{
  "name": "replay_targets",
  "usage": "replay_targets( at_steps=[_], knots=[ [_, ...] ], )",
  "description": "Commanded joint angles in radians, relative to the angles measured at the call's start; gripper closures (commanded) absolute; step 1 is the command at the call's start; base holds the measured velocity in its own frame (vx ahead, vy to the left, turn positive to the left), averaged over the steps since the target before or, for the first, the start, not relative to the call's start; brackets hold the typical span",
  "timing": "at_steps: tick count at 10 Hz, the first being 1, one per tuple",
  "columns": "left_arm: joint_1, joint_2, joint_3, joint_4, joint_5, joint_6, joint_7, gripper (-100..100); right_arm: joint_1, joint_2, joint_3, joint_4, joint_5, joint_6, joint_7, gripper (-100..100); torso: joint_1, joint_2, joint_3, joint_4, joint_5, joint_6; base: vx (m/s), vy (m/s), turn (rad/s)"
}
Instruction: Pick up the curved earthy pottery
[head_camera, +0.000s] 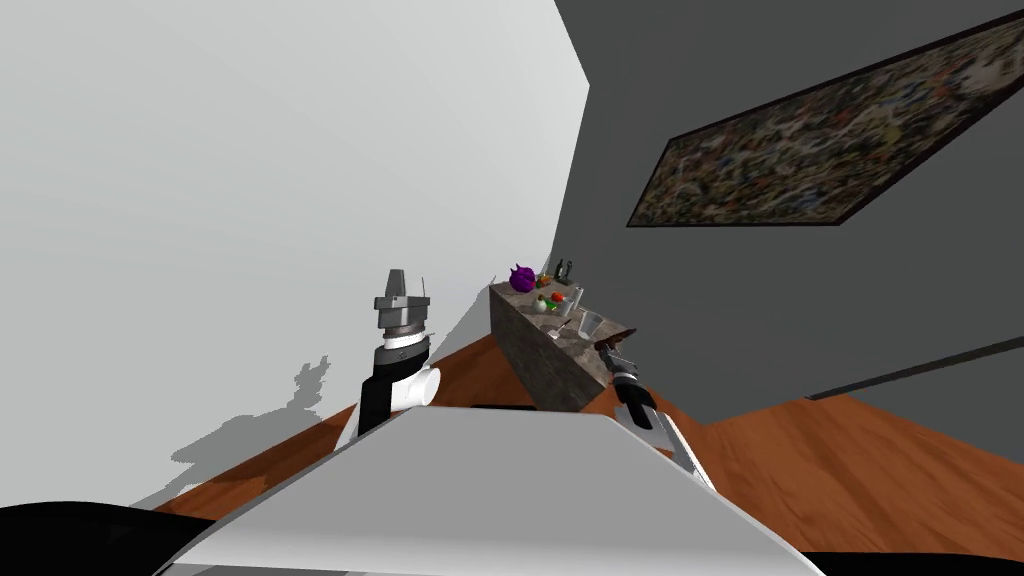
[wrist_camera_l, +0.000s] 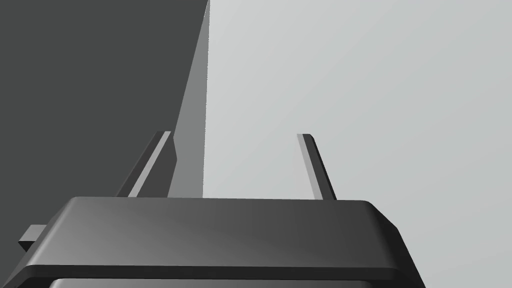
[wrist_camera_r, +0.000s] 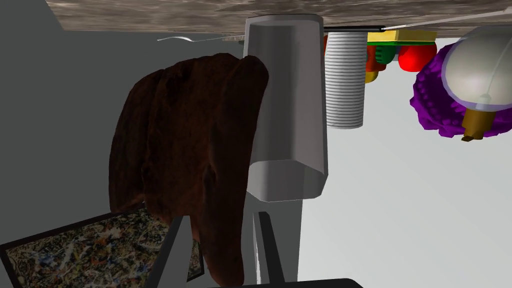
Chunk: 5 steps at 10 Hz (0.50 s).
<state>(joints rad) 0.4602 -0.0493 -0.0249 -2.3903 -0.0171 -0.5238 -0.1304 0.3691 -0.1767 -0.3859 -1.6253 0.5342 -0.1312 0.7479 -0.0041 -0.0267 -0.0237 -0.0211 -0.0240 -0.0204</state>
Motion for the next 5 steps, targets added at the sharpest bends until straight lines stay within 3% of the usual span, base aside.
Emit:
replay_targets(
  at_steps=[1, 3, 4, 5],
  knots=[
    [0.000, 0.000, 0.000, 0.000, 0.000, 0.000, 0.000, 0, 0.050, 0.036, -0.018, -0.050, 0.021, 0.016, 0.001, 100, 0.000, 0.000, 0.000, 0.000, 0.000, 0.000, -0.005, -0.071, 0.132],
    [0.000, 0.000, 0.000, 0.000, 0.000, 0.000, 0.000, 0, 0.056, 0.036, -0.018, -0.109, 0.021, 0.016, 0.001, 100, 0.002, 0.000, 0.000, 0.001, 0.002, 0.001, 0.003, -0.022, -0.011],
    [0.000, 0.000, 0.000, 0.000, 0.000, 0.000, 0.000, 0, 0.057, 0.028, -0.014, -0.099, 0.018, 0.026, -0.005, 100, 0.005, -0.001, 0.000, 0.001, 0.003, 0.000, 0.000, 0.000, 0.000],
    [0.000, 0.000, 0.000, 0.000, 0.000, 0.000, 0.000, 0, 0.057, 0.028, -0.014, -0.105, 0.018, 0.028, -0.005, 0, 0.006, -0.001, 0.000, 0.000, 0.002, 0.000, 0.000, 0.000, 0.000]
  ],
)
